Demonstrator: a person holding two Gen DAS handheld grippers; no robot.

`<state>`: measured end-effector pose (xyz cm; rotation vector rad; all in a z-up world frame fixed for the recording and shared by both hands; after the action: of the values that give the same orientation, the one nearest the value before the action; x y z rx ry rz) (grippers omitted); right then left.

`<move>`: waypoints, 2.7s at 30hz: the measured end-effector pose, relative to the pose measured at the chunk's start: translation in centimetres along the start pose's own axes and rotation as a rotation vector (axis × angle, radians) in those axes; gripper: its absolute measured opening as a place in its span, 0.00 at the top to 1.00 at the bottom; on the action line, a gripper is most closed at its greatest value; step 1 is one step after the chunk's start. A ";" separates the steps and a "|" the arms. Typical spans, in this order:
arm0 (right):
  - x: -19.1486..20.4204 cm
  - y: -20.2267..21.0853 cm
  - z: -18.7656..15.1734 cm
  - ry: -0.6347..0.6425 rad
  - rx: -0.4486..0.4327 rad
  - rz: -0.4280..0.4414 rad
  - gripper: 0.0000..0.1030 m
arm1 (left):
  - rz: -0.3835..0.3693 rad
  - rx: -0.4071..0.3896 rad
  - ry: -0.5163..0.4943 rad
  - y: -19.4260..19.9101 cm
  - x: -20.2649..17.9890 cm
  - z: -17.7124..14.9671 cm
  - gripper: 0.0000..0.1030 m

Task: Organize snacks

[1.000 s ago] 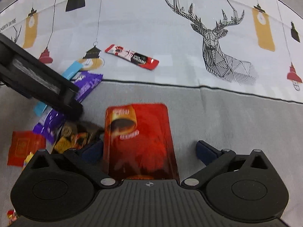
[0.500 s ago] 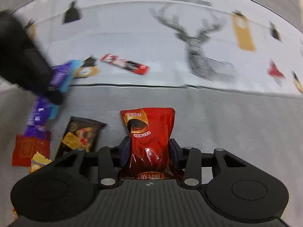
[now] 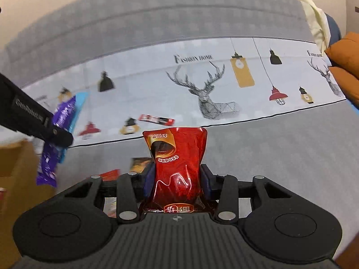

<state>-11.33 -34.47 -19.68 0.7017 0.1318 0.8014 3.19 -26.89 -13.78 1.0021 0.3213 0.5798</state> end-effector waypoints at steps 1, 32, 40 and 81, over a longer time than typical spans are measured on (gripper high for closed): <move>0.5 1.1 -0.2 -0.002 0.000 0.011 0.57 | 0.006 -0.004 0.004 1.2 0.4 -1.0 0.82; 22.5 21.7 -10.8 0.307 0.103 0.349 0.57 | 0.202 -0.015 0.238 18.1 15.7 -26.9 0.82; 22.9 22.9 -11.3 0.346 0.093 0.336 0.57 | 0.159 -0.043 0.245 18.8 14.8 -27.2 0.82; 26.5 17.8 -9.1 0.396 0.137 0.326 0.56 | 0.202 -0.014 0.352 16.1 21.7 -24.8 0.81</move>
<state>-6.99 -2.50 -11.73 0.6954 0.4420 1.2495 3.15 9.74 -12.44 0.9231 0.5291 0.9444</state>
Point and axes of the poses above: each gripper's, at about its wrist camera, not at the fingertips, and y roughly against the way its jaws point, x to its left, z to its top, the point moved 9 cm from there along -y, roughly the way its jaws point, and after that the axes turned 2 degrees about x, right-handed, at the moved point
